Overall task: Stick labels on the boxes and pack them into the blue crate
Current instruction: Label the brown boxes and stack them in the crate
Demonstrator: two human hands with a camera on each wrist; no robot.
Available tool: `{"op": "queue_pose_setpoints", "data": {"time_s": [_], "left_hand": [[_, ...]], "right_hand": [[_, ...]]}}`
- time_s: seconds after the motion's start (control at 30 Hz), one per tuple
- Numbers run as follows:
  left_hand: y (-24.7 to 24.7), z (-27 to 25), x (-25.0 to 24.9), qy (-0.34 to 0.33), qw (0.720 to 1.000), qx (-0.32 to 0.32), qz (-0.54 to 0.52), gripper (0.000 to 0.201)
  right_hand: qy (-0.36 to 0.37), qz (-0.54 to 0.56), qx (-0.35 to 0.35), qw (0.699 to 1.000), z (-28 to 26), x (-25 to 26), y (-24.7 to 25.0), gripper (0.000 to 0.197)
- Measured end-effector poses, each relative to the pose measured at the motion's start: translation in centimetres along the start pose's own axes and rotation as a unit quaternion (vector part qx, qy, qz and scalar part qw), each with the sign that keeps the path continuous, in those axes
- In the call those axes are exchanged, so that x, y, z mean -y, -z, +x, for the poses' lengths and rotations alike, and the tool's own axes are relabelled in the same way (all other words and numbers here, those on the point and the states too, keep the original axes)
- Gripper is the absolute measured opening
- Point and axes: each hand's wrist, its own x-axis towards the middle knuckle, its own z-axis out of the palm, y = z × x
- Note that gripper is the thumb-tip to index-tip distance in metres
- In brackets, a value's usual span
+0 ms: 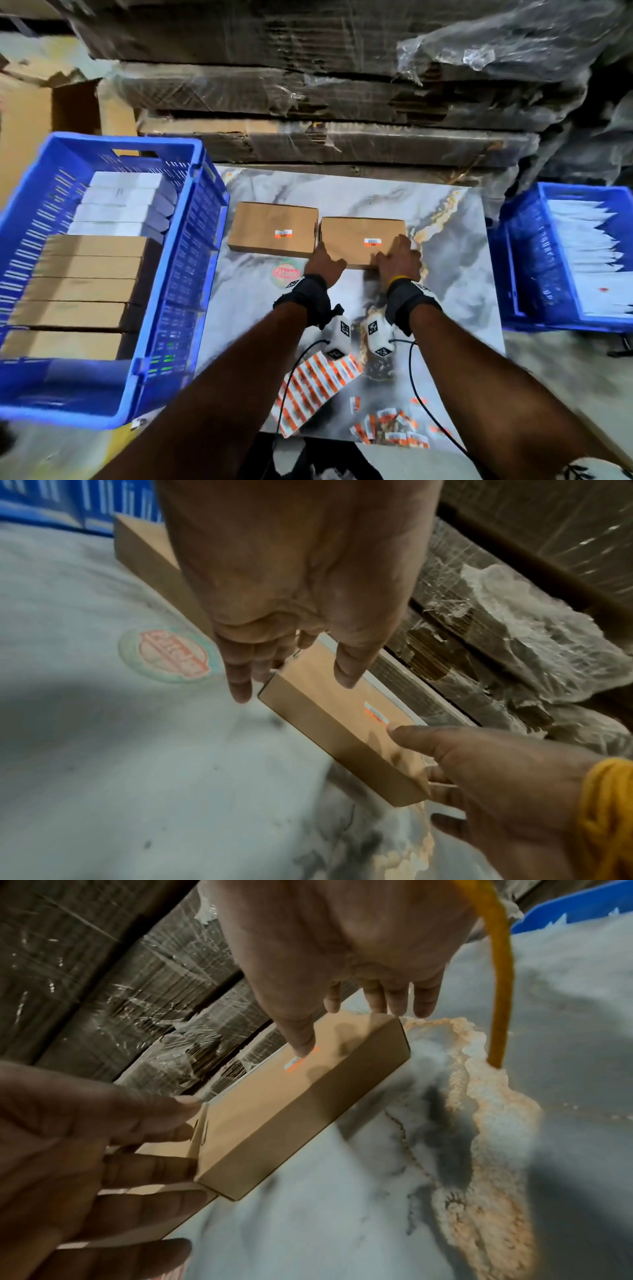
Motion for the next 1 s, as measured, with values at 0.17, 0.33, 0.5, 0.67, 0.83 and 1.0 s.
{"op": "queue_pose_setpoints", "data": {"time_s": [0.17,0.33,0.5,0.67,0.83,1.0], "left_hand": [[0.4,-0.7,1.3,0.059,0.993,-0.079,-0.067,0.07],[1.5,-2.5,4.0,0.047,0.982,-0.121,-0.134,0.052],[3.6,-5.6,6.7,0.013,0.956,-0.137,-0.26,0.054],[7.4,-9.1,8.0,-0.053,0.947,-0.081,-0.306,0.065],[11.1,-12.2,8.5,-0.096,0.941,-0.009,-0.325,0.033],[13.0,-13.6,9.6,-0.083,0.928,-0.002,-0.364,0.039]], "right_hand": [[-0.06,0.029,0.0,0.998,-1.4,-0.2,-0.1,0.092],[0.023,0.036,-0.013,0.999,-5.5,-0.6,-0.6,0.078],[0.137,0.096,-0.082,0.982,-10.8,-1.4,-0.6,0.059],[0.24,0.097,-0.074,0.963,-15.7,-0.3,-1.0,0.049],[0.225,0.094,-0.066,0.968,-19.2,1.3,-1.6,0.044],[0.245,0.024,-0.146,0.958,-20.5,3.3,-1.0,0.031]]}}
